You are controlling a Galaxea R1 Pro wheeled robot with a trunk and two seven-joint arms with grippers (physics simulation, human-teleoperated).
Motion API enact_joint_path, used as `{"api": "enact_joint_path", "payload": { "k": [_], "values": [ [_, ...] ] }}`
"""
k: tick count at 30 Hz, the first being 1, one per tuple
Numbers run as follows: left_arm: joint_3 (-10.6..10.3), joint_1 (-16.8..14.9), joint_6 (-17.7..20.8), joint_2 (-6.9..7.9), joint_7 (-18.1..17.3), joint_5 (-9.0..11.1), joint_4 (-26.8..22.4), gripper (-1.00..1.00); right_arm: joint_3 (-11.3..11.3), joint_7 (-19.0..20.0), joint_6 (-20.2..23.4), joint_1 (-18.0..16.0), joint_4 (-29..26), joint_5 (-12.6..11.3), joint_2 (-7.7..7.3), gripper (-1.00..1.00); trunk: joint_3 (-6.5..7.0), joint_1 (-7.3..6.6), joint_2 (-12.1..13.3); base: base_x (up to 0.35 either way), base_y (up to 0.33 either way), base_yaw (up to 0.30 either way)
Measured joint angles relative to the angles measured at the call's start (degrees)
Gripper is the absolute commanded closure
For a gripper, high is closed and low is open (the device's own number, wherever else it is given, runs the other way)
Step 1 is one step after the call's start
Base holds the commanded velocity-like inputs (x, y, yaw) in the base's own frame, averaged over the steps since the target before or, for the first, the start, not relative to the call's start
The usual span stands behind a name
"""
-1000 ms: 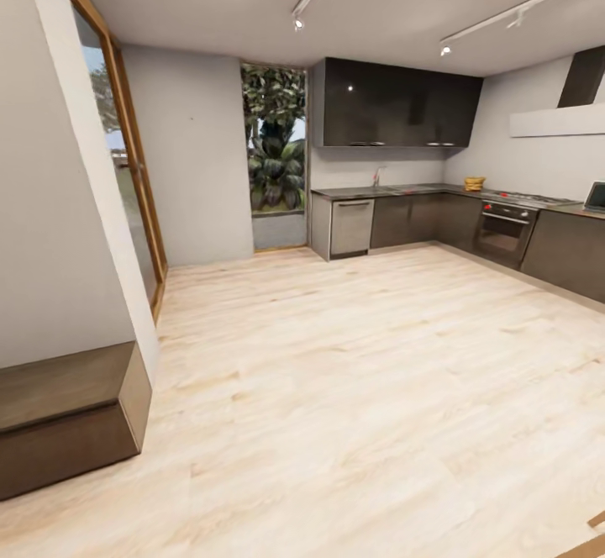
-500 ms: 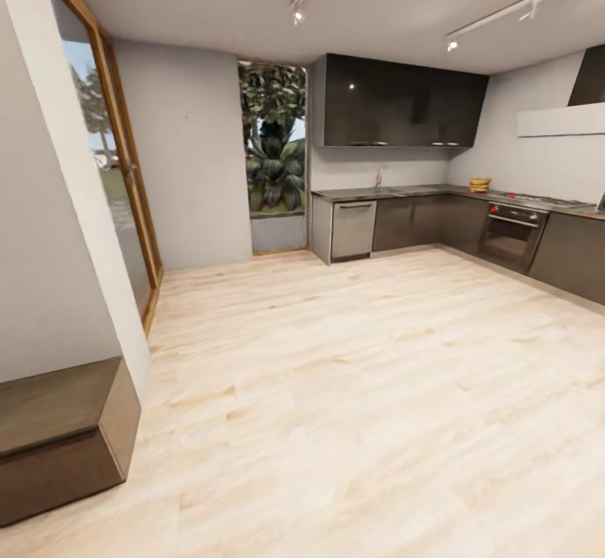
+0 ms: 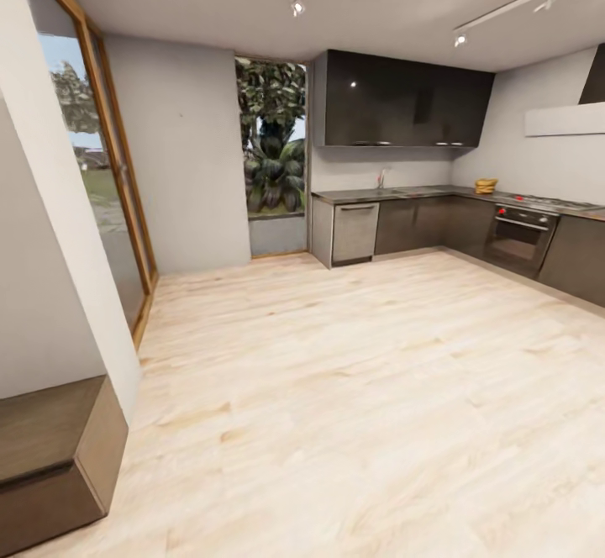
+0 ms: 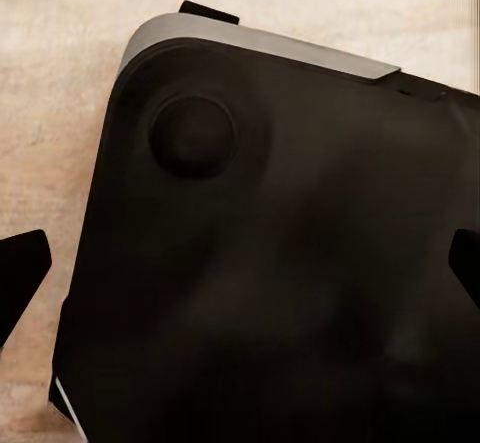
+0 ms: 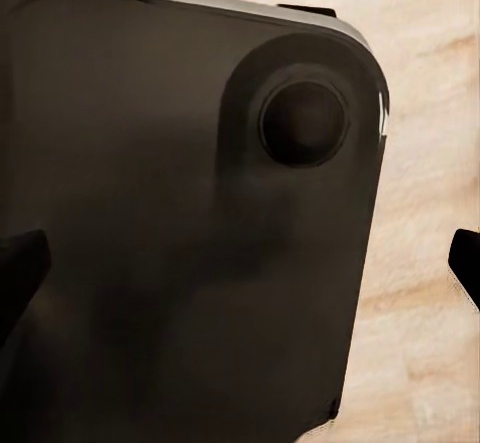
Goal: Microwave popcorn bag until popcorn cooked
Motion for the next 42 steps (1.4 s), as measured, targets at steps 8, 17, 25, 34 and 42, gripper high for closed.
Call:
{"api": "enact_joint_path", "payload": {
  "k": [8, 17, 25, 34, 42],
  "values": [
    [-0.1, 0.0, -0.7, -0.08, 0.0, -0.2, 0.0, -1.0, -0.1, 0.1, -0.4, 0.0, 0.0, -0.2, -0.27, -1.0, 0.0, 0.0, 0.0, 0.322, 0.0, 0.0],
    [0.2, 0.0, -0.6, -0.08, 0.0, 0.0, 0.0, -1.0, -0.1, 0.1, -0.2, 0.0, 0.0, -0.4, -0.06, -1.0, 0.0, 0.0, 0.0, 0.323, 0.0, 0.0],
    [0.5, 0.0, -0.7, -0.08, 0.0, 0.2, 0.0, -1.0, 0.6, 0.3, 0.2, 0.0, 0.0, 0.2, -0.3, -1.0, 0.0, 0.0, 0.0, 0.323, 0.0, 0.0],
    [0.5, 0.0, -0.7, -0.08, 0.0, 0.2, 0.1, -1.0, 0.6, 0.1, 0.3, 0.0, 0.0, 0.2, -0.32, -1.0, 0.0, 0.0, 0.0, 0.323, 0.0, 0.0],
    [0.4, 0.0, -0.7, -0.08, 0.0, 0.2, 0.1, -1.0, 0.7, 0.2, 0.3, 0.0, 0.1, 0.2, -0.35, -1.0, 0.0, 0.0, 0.0, 0.323, 0.0, 0.0]
  ]
}}
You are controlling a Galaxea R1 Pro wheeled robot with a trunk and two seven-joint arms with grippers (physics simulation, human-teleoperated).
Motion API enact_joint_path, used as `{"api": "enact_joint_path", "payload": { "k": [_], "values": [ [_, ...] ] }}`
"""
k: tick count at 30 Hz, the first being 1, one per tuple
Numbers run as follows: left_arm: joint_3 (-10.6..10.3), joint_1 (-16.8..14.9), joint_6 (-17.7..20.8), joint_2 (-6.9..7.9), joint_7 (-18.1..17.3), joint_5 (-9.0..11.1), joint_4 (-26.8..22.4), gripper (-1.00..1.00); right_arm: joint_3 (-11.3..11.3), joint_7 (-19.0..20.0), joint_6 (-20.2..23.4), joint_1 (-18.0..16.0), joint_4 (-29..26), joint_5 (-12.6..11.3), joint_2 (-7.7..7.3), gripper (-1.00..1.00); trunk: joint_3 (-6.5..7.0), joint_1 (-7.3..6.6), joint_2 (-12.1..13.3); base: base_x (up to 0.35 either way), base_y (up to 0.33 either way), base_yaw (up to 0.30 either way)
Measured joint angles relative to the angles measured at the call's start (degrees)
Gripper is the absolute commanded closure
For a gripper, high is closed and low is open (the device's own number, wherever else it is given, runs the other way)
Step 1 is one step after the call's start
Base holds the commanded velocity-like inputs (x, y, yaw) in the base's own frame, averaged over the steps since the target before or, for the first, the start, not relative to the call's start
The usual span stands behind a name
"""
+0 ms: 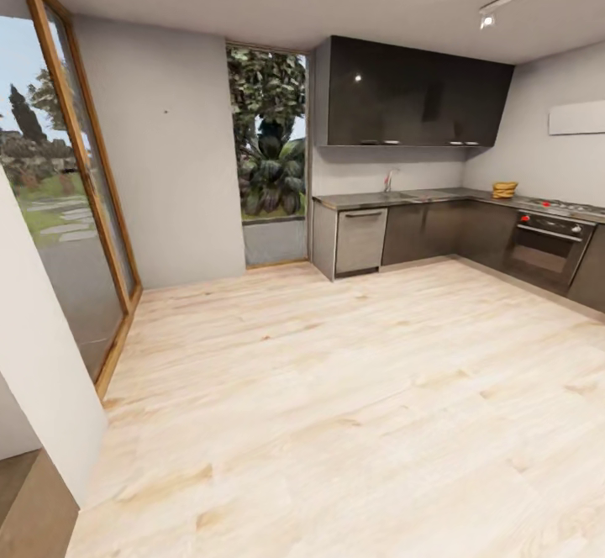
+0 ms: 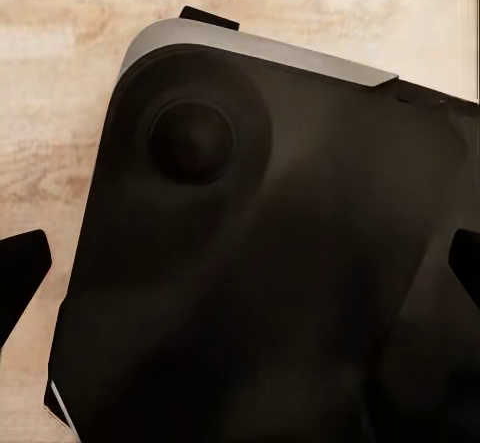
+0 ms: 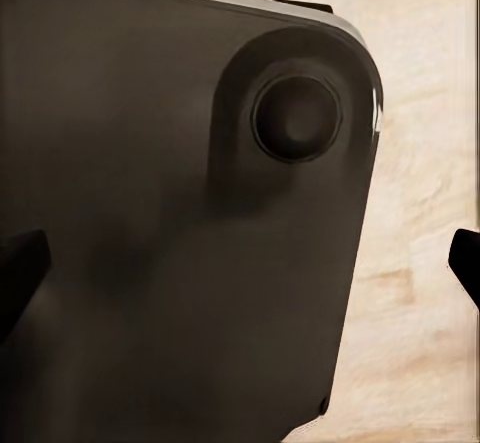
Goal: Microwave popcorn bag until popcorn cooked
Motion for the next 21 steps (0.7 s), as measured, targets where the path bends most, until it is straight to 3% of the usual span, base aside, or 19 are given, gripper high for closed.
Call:
{"api": "enact_joint_path", "payload": {
  "k": [21],
  "values": [
    [0.1, 0.0, 0.0, -0.01, 0.0, 0.0, -0.1, -1.0, -0.4, 0.3, -0.6, 0.0, 0.0, -0.4, -0.01, -1.0, 0.0, 0.0, 0.0, 0.323, 0.0, 0.0]
  ]
}}
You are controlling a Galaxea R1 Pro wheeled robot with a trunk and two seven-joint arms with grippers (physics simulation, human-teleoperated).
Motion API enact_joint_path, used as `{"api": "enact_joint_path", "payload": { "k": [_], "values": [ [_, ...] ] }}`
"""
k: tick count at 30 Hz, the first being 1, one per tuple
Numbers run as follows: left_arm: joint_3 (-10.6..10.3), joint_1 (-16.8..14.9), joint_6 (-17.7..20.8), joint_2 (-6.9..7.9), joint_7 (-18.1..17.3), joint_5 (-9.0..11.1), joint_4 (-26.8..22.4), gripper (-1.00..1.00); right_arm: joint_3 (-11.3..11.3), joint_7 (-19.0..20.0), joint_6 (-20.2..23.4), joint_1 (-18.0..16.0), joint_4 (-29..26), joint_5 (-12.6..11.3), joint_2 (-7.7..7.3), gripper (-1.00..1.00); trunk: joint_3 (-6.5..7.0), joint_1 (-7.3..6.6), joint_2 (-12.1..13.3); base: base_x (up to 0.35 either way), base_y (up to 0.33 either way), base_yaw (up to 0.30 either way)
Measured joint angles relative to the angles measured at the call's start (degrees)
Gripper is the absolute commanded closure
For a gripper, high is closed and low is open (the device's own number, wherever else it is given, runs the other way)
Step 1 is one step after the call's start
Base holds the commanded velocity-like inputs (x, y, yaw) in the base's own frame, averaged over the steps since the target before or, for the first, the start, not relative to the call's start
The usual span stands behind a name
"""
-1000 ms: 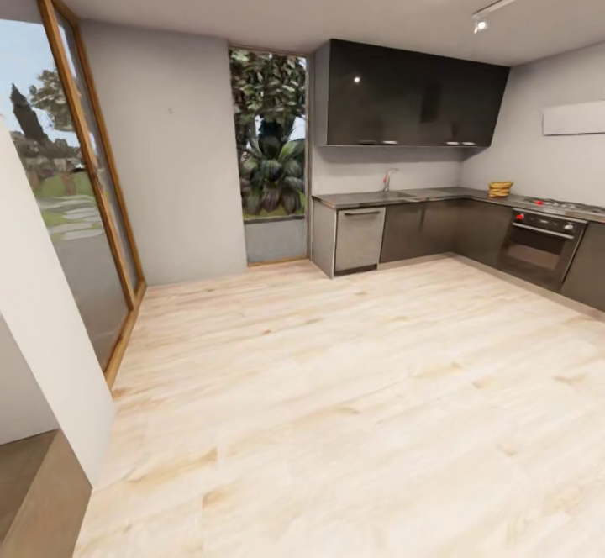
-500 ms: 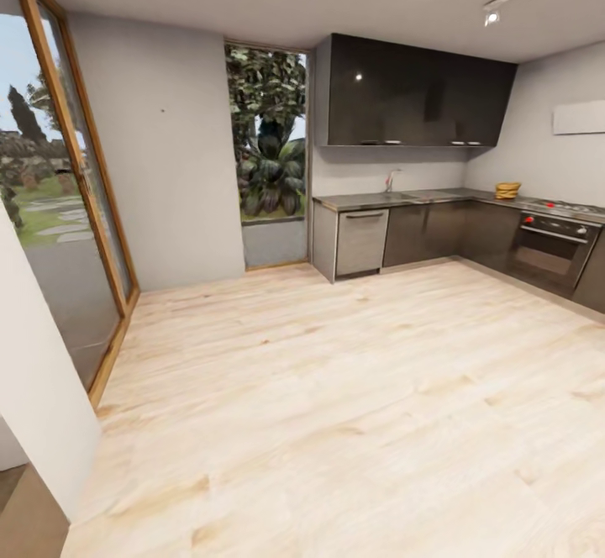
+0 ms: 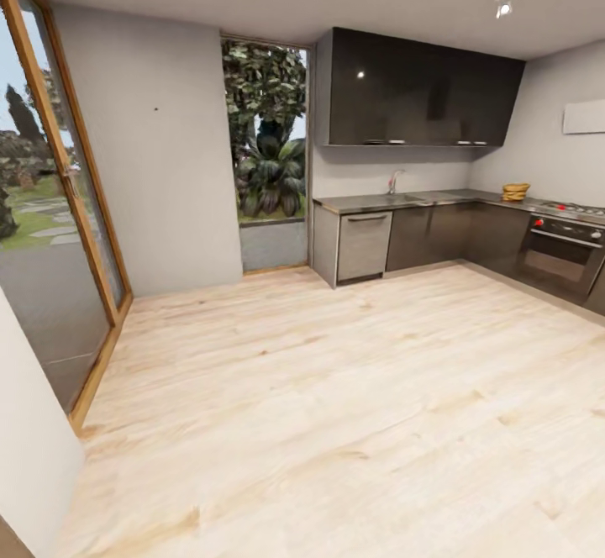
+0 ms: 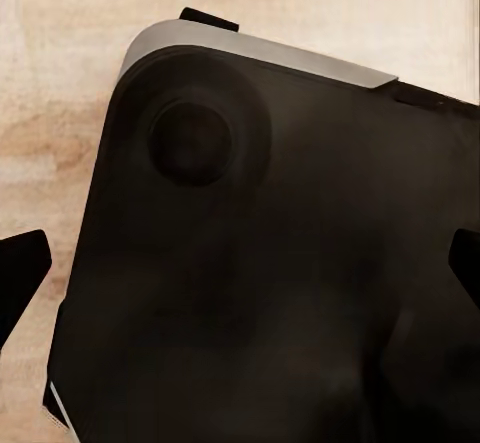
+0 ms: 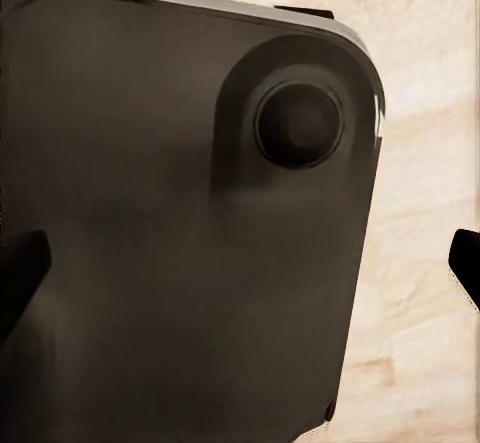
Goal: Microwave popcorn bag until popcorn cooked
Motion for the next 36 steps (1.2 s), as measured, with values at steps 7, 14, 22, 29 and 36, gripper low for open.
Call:
{"api": "enact_joint_path", "payload": {
  "k": [7, 14, 22, 29, 36],
  "values": [
    [0.0, 0.0, 0.0, -0.03, 0.0, 0.0, -0.1, -1.0, -0.2, -0.2, 0.0, 0.0, 0.0, -0.1, 0.17, -1.0, 0.0, 0.01, 0.0, 0.28, 0.0, -0.088],
    [0.0, 0.0, -0.2, 0.0, 0.0, 0.0, -0.2, -1.0, -0.3, -0.3, 0.0, 0.0, 0.0, -0.1, 0.25, -1.0, 0.0, 0.03, 0.0, 0.021, 0.0, -0.264],
    [0.1, 0.0, -0.2, 0.01, 0.0, 0.0, -0.2, -1.0, -0.3, -0.3, 0.1, 0.0, 0.0, -0.2, 0.24, -1.0, 0.0, 0.03, 0.0, 0.0, 0.0, -0.278],
    [0.1, 0.0, -0.2, -0.01, 0.0, 0.0, -0.2, -1.0, -0.3, -0.3, 0.2, 0.0, 0.0, -0.2, 0.29, -1.0, 0.0, 0.03, 0.0, 0.0, 0.0, -0.284],
    [-0.3, 0.0, -0.2, 0.01, 0.0, -0.1, -0.2, -1.0, -0.3, -0.3, 0.3, 0.0, 0.0, -0.2, 0.27, -1.0, 0.0, 0.03, 0.0, 0.0, 0.0, -0.286]
  ]
}}
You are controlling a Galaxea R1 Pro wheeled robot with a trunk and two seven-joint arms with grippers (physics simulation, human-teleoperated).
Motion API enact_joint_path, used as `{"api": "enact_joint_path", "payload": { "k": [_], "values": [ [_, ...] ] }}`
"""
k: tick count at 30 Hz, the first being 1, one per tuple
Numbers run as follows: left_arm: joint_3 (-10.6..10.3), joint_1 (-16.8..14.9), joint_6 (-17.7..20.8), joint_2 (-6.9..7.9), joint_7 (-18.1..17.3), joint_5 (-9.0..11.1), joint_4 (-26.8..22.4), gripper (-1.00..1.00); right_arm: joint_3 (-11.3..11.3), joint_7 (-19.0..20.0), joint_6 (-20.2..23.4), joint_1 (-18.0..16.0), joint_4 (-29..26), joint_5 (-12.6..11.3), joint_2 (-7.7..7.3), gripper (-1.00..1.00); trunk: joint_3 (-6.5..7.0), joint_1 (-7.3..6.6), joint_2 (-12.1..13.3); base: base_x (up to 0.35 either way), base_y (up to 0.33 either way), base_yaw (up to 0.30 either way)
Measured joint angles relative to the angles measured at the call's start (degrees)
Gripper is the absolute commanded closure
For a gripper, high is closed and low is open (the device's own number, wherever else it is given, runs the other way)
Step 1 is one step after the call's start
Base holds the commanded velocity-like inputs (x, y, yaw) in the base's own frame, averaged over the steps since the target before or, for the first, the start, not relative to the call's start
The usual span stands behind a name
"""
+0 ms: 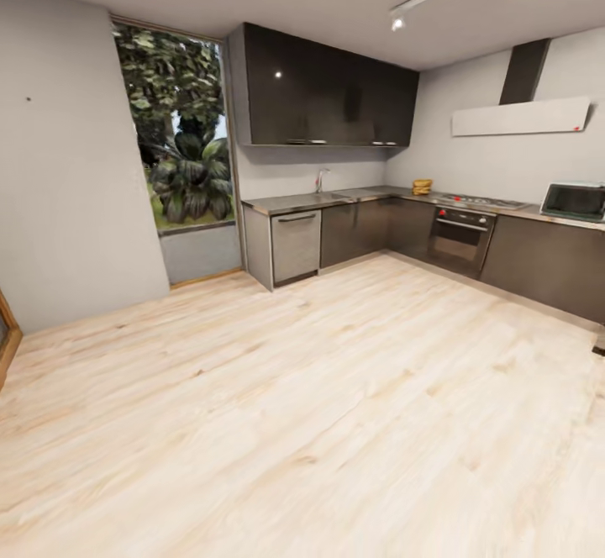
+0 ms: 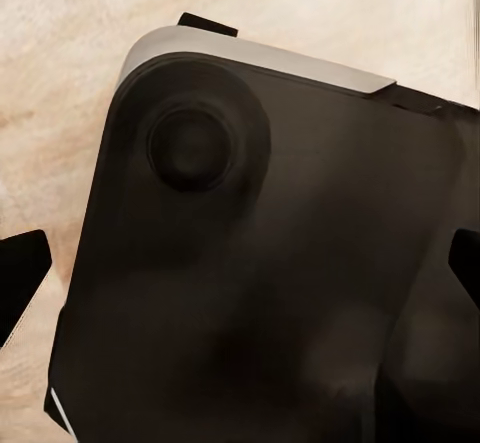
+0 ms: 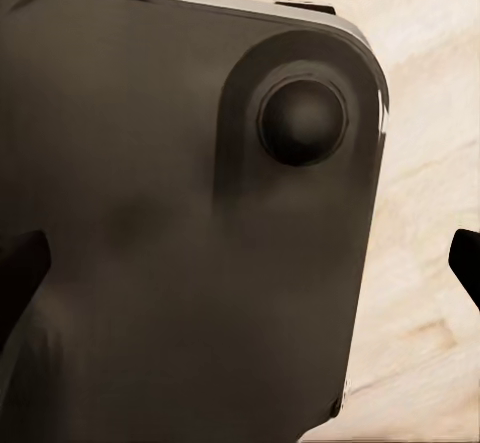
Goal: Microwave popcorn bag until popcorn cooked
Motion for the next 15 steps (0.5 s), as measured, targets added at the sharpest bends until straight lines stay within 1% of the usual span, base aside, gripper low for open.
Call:
{"api": "enact_joint_path", "payload": {
  "k": [15],
  "values": [
    [-0.2, 0.0, 0.0, 0.0, 0.0, -0.2, -0.1, -1.0, 0.0, 0.0, 0.1, 0.0, 0.0, 0.0, 0.03, -1.0, 0.0, 0.0, 0.0, 0.0, 0.0, -0.286]
  ]
}}
